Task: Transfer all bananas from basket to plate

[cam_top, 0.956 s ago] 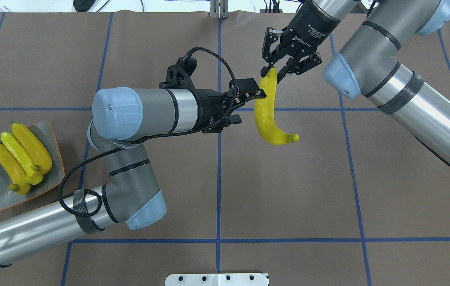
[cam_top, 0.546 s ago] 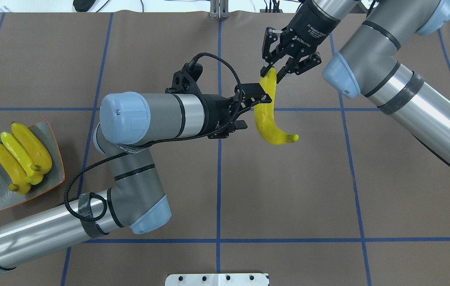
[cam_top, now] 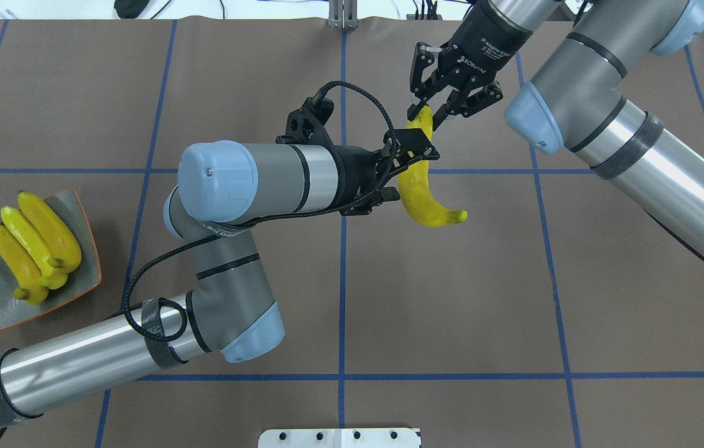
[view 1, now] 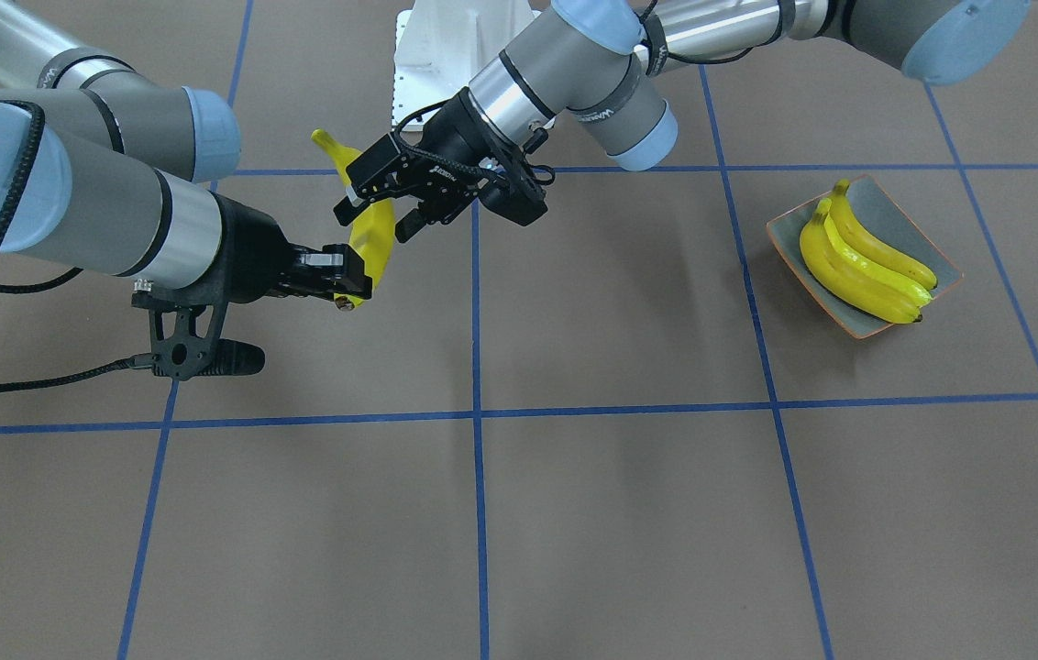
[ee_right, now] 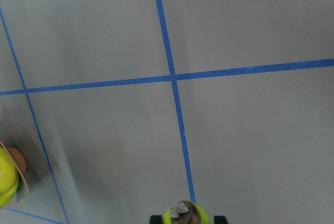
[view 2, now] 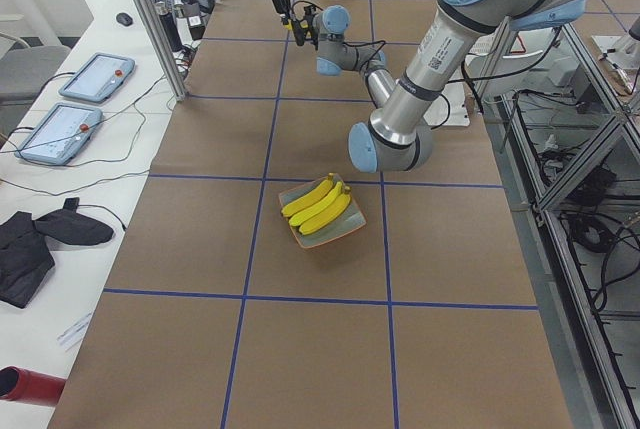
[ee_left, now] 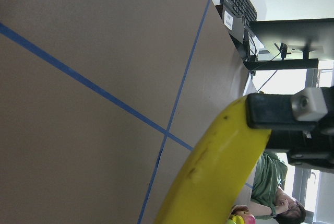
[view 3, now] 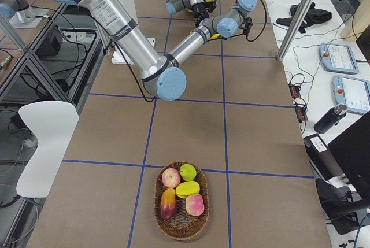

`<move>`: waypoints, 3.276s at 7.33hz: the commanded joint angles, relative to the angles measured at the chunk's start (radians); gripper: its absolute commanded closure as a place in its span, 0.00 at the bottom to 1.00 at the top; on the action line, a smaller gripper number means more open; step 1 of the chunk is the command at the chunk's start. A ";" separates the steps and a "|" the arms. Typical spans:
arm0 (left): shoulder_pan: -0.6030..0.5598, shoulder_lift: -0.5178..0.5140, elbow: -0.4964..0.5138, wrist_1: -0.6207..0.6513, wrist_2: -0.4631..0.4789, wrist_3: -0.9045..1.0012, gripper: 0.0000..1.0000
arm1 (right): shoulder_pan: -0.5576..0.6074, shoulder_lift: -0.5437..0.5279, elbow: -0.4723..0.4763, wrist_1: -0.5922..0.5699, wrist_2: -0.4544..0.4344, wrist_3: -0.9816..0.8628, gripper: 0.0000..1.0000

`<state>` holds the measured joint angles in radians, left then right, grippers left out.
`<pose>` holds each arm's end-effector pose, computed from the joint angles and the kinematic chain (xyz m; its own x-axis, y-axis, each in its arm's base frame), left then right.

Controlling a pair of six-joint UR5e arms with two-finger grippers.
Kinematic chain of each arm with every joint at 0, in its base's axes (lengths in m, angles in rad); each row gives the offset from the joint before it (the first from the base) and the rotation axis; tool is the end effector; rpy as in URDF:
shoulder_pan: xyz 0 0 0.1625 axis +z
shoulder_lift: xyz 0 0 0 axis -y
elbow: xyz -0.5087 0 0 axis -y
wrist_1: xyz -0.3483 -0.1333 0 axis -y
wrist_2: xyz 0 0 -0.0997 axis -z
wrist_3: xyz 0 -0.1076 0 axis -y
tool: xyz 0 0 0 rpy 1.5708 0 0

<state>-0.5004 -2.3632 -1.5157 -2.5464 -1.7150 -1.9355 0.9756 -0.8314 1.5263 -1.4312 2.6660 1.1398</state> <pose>0.5676 -0.4447 0.1717 -0.2409 -0.2706 -0.9321 0.2826 0.8992 -0.3341 -0.3690 -0.6121 0.2746 0.3462 0.1701 0.9226 0.1484 0.9611 -0.2329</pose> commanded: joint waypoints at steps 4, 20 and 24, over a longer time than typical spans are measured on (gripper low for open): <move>0.000 -0.005 0.011 0.000 0.000 0.000 0.24 | 0.000 -0.002 0.005 0.000 0.000 0.003 1.00; -0.183 0.182 -0.053 0.005 -0.177 0.000 1.00 | 0.064 -0.018 -0.001 0.020 -0.001 0.029 0.00; -0.554 0.529 -0.161 0.052 -0.514 0.029 1.00 | 0.097 -0.032 -0.012 0.021 -0.046 0.029 0.00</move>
<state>-0.9519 -1.9577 -1.6373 -2.5023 -2.1610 -1.9254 1.0693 -0.8629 1.5150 -1.4099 2.6376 1.1684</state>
